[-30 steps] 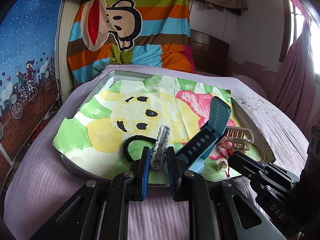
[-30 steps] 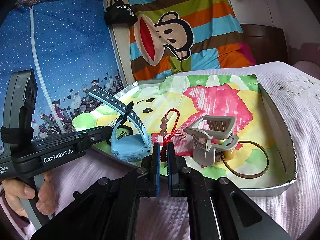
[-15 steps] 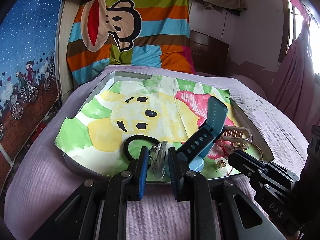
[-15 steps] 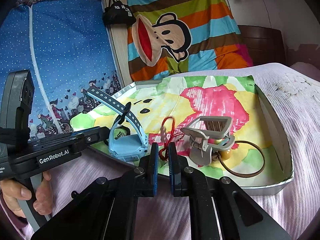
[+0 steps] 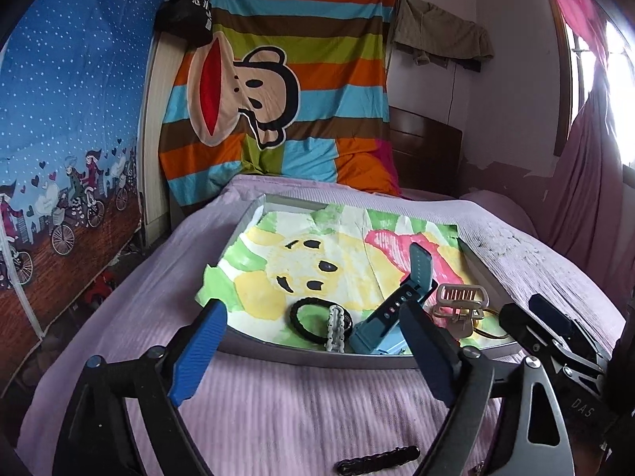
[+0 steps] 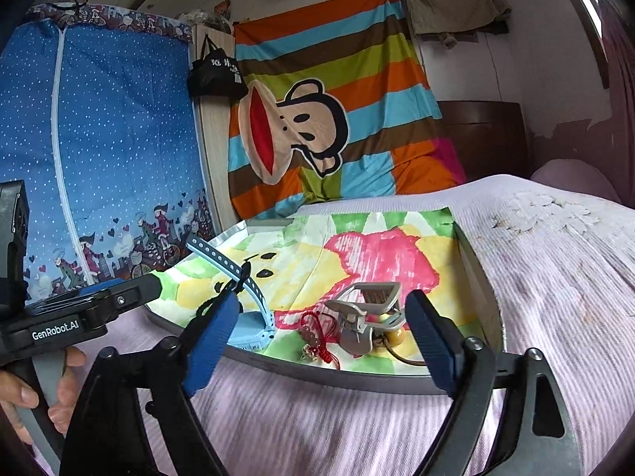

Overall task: Organize jewelry
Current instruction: 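Open both tools to drop the clip and bracelet into the tray, then move the left tool to the black bead hair tie while the right tool nears the silver gem stud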

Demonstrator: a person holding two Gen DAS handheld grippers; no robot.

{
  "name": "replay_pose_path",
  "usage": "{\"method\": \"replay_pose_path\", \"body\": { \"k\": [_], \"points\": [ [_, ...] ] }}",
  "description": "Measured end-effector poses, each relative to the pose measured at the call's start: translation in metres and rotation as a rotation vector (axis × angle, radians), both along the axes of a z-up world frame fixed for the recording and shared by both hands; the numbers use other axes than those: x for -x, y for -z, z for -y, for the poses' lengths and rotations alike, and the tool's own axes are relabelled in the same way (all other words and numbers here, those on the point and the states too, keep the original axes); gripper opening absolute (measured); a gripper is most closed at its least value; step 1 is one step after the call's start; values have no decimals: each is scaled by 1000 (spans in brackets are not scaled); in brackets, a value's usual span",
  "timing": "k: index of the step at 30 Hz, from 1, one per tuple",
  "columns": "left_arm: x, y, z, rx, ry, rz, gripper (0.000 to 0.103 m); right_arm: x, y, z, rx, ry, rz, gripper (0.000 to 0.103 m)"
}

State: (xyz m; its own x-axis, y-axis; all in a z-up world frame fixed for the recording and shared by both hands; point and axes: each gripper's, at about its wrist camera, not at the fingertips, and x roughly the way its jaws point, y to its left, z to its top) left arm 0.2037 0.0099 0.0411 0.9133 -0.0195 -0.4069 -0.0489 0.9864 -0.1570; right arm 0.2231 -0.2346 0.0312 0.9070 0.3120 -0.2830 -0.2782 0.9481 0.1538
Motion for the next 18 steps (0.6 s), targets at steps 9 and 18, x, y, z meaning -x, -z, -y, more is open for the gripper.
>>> {"method": "replay_pose_path", "body": {
  "k": [9, 18],
  "points": [
    [41, -13, -5, -31, -34, 102, 103, 40, -22, 5, -18, 25, 111, 102],
    [78, -16, -1, -62, -21, 136, 103, 87, -41, 1, 39, 6, 167, 102]
  ]
}}
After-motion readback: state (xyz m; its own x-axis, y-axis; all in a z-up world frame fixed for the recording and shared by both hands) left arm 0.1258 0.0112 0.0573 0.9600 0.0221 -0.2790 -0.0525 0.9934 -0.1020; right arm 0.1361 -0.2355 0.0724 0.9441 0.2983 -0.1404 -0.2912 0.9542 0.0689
